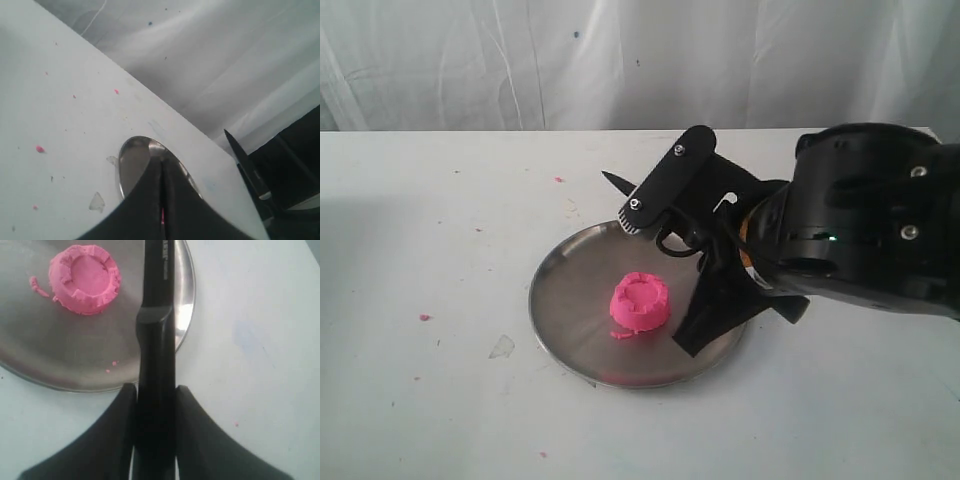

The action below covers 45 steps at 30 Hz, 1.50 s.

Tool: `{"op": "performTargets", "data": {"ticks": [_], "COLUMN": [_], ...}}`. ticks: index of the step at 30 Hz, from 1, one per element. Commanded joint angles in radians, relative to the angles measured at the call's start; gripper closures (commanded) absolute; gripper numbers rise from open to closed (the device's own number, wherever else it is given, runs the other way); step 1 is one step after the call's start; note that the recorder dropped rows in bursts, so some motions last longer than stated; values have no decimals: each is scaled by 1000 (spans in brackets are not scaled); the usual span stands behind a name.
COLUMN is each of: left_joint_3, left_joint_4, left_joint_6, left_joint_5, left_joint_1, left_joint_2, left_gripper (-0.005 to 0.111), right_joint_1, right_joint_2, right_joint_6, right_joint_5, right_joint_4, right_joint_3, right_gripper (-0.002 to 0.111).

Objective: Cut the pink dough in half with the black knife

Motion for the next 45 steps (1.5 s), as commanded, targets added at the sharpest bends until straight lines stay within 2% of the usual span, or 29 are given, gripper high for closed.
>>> {"op": "performTargets", "data": {"ticks": [1,3,8,10,12,18,21,24,31,38,45], "left_joint_3": [-53,-136,-317,-367,-424,-570,-623,-668,-759,-824,-824], "left_joint_4": [101,112,57,8,-29,-28,-11,-15,-42,-28,-127], "left_joint_6": [-98,-29,353,483,631,912,967,1064,1409,1529,1683], "left_joint_5": [107,205,513,586,632,624,619,629,681,675,681], "left_joint_1": [-19,-47,-110,-120,-122,-122,-122,-122,-198,-199,-199], "left_joint_2": [-5,-5,125,218,326,646,797,939,1120,1173,1237], "left_gripper": [107,107,107,103,93,58,50,47,48,48,48], "right_joint_1": [5,5,5,10,24,105,143,176,222,222,240], "right_joint_2": [-12,-12,-12,-12,-12,-12,-12,-12,-12,-12,-12], "right_joint_6": [-113,-185,-382,-438,-520,-665,-690,-690,-696,-701,-710], "right_joint_5": [-16,-44,-80,-76,-53,11,15,29,62,61,36], "right_joint_4": [56,113,209,213,213,209,187,135,20,8,-20], "right_joint_3": [-6,-15,-41,-43,-43,-43,-43,-43,-43,-43,-43], "right_gripper": [108,108,108,108,108,108,108,108,108,108,108]}}
